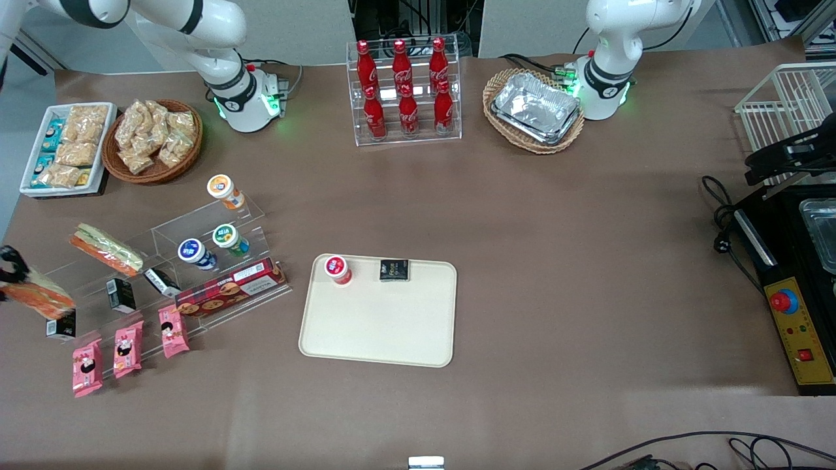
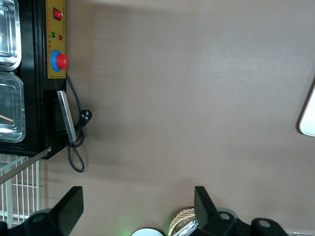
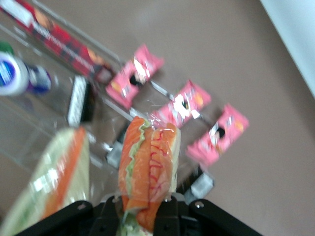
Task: Place sandwich on tray
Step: 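Lift the sandwich and carry it over the cream tray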
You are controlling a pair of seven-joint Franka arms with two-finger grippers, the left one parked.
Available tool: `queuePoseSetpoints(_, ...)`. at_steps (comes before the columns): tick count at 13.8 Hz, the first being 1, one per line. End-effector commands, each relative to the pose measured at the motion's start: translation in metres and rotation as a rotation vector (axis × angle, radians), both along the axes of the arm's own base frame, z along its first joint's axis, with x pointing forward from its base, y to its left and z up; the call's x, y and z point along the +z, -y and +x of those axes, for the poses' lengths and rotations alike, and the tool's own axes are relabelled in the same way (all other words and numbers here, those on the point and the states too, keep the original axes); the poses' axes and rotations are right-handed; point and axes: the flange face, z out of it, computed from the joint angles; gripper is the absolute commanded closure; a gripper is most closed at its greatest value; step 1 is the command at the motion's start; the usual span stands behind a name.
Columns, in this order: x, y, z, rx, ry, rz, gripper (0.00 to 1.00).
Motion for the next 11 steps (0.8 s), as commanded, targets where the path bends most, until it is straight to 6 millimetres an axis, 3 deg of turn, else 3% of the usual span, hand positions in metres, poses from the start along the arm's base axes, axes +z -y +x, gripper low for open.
queuePoseSetpoints(1,0.023,-0.131,0.036,0.039,0.006,0.023,1.0)
queuePoseSetpoints(4,0.02,-0.241,0.048,0.043,-0.003,0.049,1.0)
queuePoseSetpoints(6,0.005,-0.302,0.05,-0.002,-0.031,0.069,1.0)
queuePoseSetpoints(11,-0.062,-0.448,0.056,0.078,0.046,0.1,1.0)
